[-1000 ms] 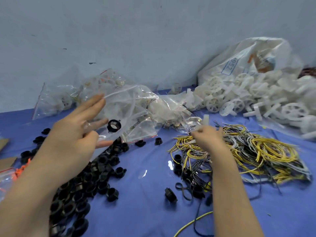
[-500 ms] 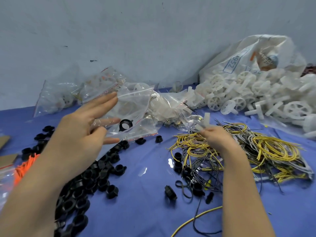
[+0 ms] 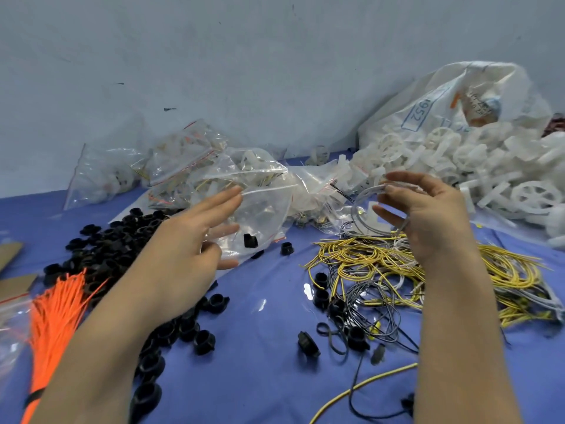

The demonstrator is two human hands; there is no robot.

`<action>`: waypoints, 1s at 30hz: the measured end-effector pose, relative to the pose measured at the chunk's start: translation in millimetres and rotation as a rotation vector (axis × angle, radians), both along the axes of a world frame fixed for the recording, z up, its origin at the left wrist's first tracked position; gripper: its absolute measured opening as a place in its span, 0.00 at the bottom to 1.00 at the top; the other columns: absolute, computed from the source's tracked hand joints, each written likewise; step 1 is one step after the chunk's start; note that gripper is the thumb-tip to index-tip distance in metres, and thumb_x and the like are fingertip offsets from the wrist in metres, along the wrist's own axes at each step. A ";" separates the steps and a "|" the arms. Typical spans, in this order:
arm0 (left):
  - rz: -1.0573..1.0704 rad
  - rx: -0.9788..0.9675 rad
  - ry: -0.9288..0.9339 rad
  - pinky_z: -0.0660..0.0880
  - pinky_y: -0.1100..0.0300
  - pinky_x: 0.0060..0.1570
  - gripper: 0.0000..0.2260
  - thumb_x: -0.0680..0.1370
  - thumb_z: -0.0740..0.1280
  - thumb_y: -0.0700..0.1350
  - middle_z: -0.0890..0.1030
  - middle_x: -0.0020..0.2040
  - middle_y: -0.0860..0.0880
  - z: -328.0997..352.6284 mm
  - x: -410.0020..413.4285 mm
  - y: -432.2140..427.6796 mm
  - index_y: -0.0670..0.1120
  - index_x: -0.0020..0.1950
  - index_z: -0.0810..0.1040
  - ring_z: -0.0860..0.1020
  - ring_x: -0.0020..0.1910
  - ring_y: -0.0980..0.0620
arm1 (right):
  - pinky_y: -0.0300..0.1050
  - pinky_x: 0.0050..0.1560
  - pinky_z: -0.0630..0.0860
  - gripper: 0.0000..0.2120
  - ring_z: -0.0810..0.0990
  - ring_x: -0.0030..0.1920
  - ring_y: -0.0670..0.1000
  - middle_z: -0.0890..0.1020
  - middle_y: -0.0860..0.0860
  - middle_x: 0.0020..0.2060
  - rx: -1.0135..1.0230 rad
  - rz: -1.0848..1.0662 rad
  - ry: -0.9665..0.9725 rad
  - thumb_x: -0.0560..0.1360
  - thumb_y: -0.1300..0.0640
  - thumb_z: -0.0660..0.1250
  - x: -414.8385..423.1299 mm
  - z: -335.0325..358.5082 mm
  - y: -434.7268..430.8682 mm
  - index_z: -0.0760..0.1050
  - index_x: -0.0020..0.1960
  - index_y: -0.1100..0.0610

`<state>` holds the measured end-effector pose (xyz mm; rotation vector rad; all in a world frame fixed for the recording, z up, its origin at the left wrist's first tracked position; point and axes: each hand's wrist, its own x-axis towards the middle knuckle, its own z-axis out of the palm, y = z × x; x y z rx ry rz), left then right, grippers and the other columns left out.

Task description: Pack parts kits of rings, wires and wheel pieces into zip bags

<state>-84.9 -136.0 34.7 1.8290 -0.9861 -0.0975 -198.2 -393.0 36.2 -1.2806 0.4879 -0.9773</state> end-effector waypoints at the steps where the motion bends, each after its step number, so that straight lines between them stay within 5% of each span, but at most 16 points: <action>1: 0.002 -0.003 0.001 0.77 0.71 0.43 0.33 0.77 0.51 0.24 0.64 0.68 0.72 0.3 0.5 0.6 0.56 0.72 0.68 0.73 0.59 0.68 | 0.42 0.36 0.82 0.10 0.82 0.32 0.47 0.81 0.53 0.38 -0.002 -0.015 0.029 0.75 0.71 0.64 -0.4 -2.5 -1.9 0.78 0.42 0.58; 5: 0.014 -0.021 0.009 0.78 0.71 0.44 0.33 0.78 0.51 0.24 0.65 0.70 0.71 0.3 1.8 2.4 0.57 0.71 0.68 0.74 0.59 0.66 | 0.46 0.38 0.83 0.07 0.80 0.36 0.51 0.80 0.56 0.40 0.060 -0.128 0.177 0.76 0.70 0.63 -0.6 -25.9 -20.8 0.77 0.45 0.62; 8: 0.010 -0.042 0.023 0.77 0.71 0.43 0.32 0.78 0.51 0.24 0.65 0.70 0.70 0.1 1.1 3.4 0.55 0.71 0.69 0.75 0.58 0.67 | 0.53 0.44 0.80 0.09 0.78 0.39 0.55 0.81 0.59 0.43 -0.054 -0.321 0.461 0.75 0.70 0.63 -3.2 -49.6 -40.4 0.80 0.48 0.62; 12: 0.000 -0.052 0.034 0.77 0.72 0.42 0.31 0.78 0.52 0.24 0.66 0.68 0.71 0.1 2.0 6.7 0.55 0.70 0.70 0.75 0.58 0.67 | 0.45 0.35 0.71 0.17 0.73 0.33 0.54 0.80 0.59 0.45 -0.243 -0.283 0.830 0.73 0.72 0.59 -8.6 -64.4 -52.4 0.81 0.45 0.54; 16: -0.002 -0.065 0.021 0.79 0.68 0.46 0.33 0.78 0.53 0.24 0.67 0.66 0.74 -0.3 7.8 13.3 0.61 0.66 0.70 0.76 0.58 0.66 | 0.57 0.61 0.72 0.17 0.72 0.60 0.62 0.78 0.58 0.57 -0.248 -0.197 1.071 0.75 0.68 0.60 -4.0 -71.8 -57.8 0.79 0.42 0.48; 20: -0.032 -0.107 0.027 0.81 0.60 0.48 0.36 0.77 0.53 0.23 0.69 0.66 0.74 -0.3 15.8 18.5 0.66 0.59 0.73 0.78 0.59 0.64 | 0.57 0.67 0.63 0.13 0.63 0.68 0.61 0.76 0.57 0.61 -0.377 -0.166 1.228 0.76 0.63 0.62 4.0 -65.0 -57.4 0.79 0.46 0.46; 25: -0.093 -0.132 0.014 0.81 0.56 0.49 0.41 0.77 0.52 0.22 0.69 0.68 0.71 -2.0 23.9 19.9 0.71 0.56 0.77 0.78 0.60 0.61 | 0.50 0.55 0.75 0.10 0.78 0.54 0.56 0.79 0.55 0.56 -0.863 0.037 1.297 0.76 0.61 0.66 3.2 -46.7 -58.5 0.80 0.55 0.52; 30: -0.118 -0.150 -0.011 0.81 0.59 0.47 0.44 0.76 0.52 0.22 0.70 0.67 0.71 -1.3 23.0 17.7 0.75 0.54 0.76 0.78 0.59 0.63 | 0.41 0.44 0.68 0.11 0.77 0.51 0.52 0.79 0.53 0.53 -1.238 0.170 1.317 0.75 0.56 0.68 -1.0 -55.8 -65.2 0.78 0.57 0.55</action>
